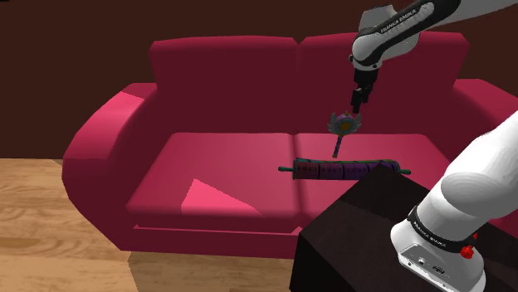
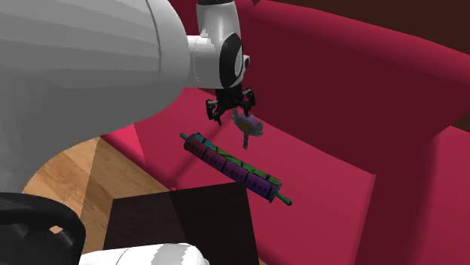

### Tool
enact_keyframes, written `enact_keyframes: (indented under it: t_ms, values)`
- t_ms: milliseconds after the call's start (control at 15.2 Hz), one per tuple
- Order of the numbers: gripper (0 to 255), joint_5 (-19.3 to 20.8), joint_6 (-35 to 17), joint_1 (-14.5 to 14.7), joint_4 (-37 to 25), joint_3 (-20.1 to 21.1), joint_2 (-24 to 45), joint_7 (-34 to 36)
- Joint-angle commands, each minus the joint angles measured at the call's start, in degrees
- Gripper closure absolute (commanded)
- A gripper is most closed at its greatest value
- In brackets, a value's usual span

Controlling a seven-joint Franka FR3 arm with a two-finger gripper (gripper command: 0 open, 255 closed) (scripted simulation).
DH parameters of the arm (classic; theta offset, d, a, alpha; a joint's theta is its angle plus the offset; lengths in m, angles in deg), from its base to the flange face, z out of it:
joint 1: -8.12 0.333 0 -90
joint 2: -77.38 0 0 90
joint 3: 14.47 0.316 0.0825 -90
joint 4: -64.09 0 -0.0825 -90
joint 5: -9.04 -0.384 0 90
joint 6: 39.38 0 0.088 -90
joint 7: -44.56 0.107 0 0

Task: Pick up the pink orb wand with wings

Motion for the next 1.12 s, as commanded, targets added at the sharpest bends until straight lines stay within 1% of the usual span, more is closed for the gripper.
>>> enact_keyframes:
  t_ms: [0, 264, 462, 924, 1056]
  values:
    - [0, -1.34, -3.14, 0.07, -2.25, -1.49, 4.5, -3.69]
    - [0, -6.02, -8.15, -0.39, -7.7, -3.28, 13.86, -11.52]
    - [0, -10.16, -10.73, -1.68, -12.3, -3.25, 20.49, -17.2]
    - [0, -12.42, -15.74, -2.48, -11.04, -2.41, 24.58, -18.37]
    - [0, -12.62, -16.14, -2.55, -10.96, -2.32, 24.93, -18.48]
